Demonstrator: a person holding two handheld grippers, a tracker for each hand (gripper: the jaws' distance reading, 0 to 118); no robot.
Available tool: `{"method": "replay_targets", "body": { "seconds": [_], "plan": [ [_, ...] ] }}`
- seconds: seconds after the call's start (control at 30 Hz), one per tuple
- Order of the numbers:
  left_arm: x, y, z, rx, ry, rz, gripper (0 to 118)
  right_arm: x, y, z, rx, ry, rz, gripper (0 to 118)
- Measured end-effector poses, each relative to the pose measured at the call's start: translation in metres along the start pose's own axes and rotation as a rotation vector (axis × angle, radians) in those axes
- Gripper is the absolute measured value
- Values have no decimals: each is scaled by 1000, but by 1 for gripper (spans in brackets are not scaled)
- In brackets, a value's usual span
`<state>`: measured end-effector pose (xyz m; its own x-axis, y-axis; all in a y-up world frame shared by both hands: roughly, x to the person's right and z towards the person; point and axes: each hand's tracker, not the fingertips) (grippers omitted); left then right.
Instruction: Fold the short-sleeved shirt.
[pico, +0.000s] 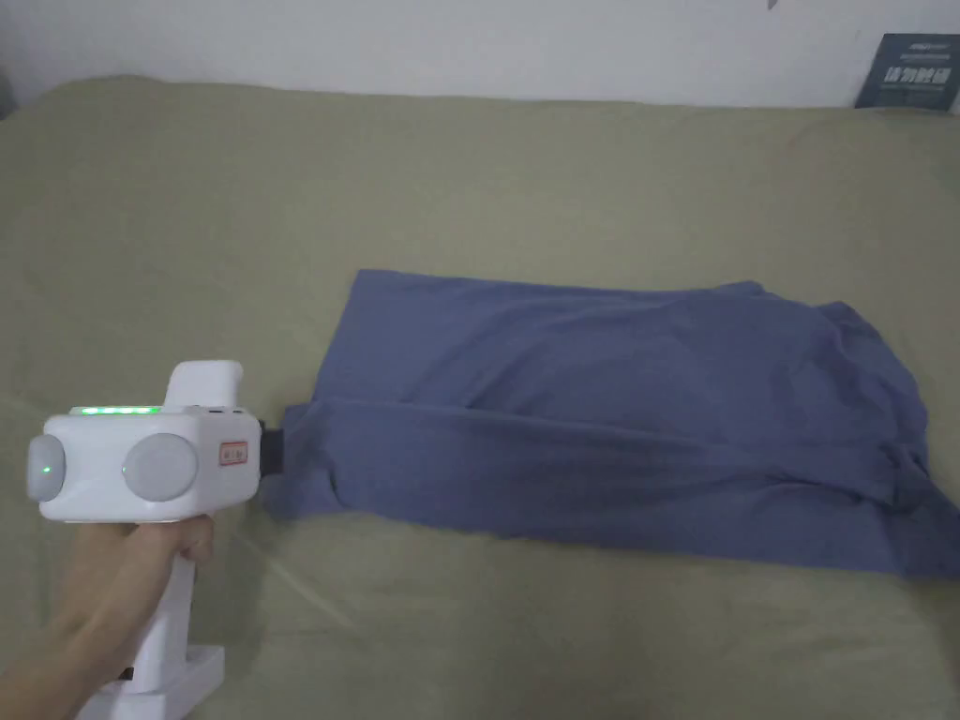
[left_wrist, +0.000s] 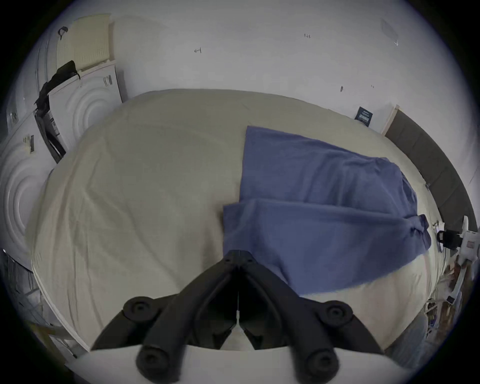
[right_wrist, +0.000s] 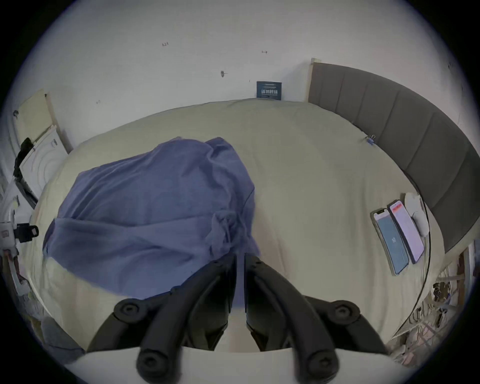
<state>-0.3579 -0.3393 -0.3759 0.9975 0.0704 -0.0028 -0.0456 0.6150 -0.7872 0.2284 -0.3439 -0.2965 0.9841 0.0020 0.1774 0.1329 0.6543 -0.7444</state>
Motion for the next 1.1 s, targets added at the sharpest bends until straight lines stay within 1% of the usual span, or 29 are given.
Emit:
{"method": "replay_targets", "body": {
  "seconds": [0.07, 0.1, 0.13, 0.17, 0.2, 0.23, 0.27, 0.3, 0.4, 0.43, 0.47, 0.5, 0.53, 0.57, 0.6, 0.63, 0.67, 0.7, 0.73, 0.77, 0.8, 0.87, 0.93, 1.0, 1.03, 1.07, 1.1],
  "plan": [
    [0, -6, -1, -15, 3, 1, 0, -4, -4, -1, -3, -6, 12, 12],
    [1, -8, -5, -27, -5, 10, 2, -3, -5, -2, -7, -3, 7, 12],
    [2, -10, -6, -37, -12, 21, 21, 0, -8, 0, -8, 8, -13, 12],
    [2, -10, -8, -46, -18, 30, 57, 1, -10, 0, -11, 10, -21, 12],
    [3, -11, -11, -56, -15, 26, 97, 2, -11, -1, -15, 12, -23, 12],
    [7, -12, -17, -75, -14, 17, 118, 2, -12, -2, -17, 11, -21, 12],
    [9, -13, -20, -80, -9, 13, 117, 4, -15, -1, -13, 7, -22, 12],
    [13, -12, -18, -62, -3, 9, 113, 5, -16, -1, -17, 5, -25, 12],
    [21, -10, -30, -89, 9, 5, 111, 9, -19, -3, -24, 6, -36, 12],
    [24, -9, -33, -100, 8, 7, 105, 10, -19, -4, -27, 2, -35, 12],
    [27, -8, -36, -110, 15, 1, 95, 11, -19, -5, -28, -2, -36, 12],
    [29, -10, -41, -119, 22, -13, 80, 12, -19, -5, -30, -4, -35, 12],
    [32, -10, -42, -122, 27, -34, 71, 13, -20, -6, -32, -6, -35, 12],
    [36, -11, -43, -122, 21, -43, 68, 13, -19, -6, -33, -8, -34, 12],
    [39, -10, -42, -118, 21, -40, 60, 15, -18, -7, -32, -11, -33, 12],
    [37, -12, -40, -111, 19, -37, 43, 16, -17, -8, -33, -10, -34, 16],
    [37, -10, -39, -111, -2, -38, 19, 16, -16, -8, -32, -8, -34, 25],
    [37, -9, -36, -107, 0, -38, 8, 16, -14, -9, -30, -8, -37, 41],
    [38, -8, -33, -93, -21, -35, 8, 16, -12, -11, -28, -10, -39, 76],
    [37, -8, -34, -90, -54, -24, 8, 16, -10, -13, -27, -6, -42, 103],
    [40, -7, -34, -98, -24, -38, 8, 15, -8, -15, -29, -11, -47, 103],
    [46, -7, -34, -89, -8, -85, 8, 14, -5, -27, -64, -3, -44, 118],
    [42, -9, -40, -92, -8, -76, 8, 11, -5, -38, -75, -8, -31, 112],
    [41, -9, -40, -90, -9, -60, 8, 11, -3, -55, -117, -31, -21, 112],
    [39, -10, -41, -89, -10, -58, 8, 11, -3, -61, -117, -33, -31, 109],
    [39, -11, -41, -89, -10, -58, 8, 13, 0, -65, -123, -38, -42, 98],
    [39, -10, -40, -89, -9, -61, 8, 14, 1, -68, -141, -36, -52, 72]
  ]
}}
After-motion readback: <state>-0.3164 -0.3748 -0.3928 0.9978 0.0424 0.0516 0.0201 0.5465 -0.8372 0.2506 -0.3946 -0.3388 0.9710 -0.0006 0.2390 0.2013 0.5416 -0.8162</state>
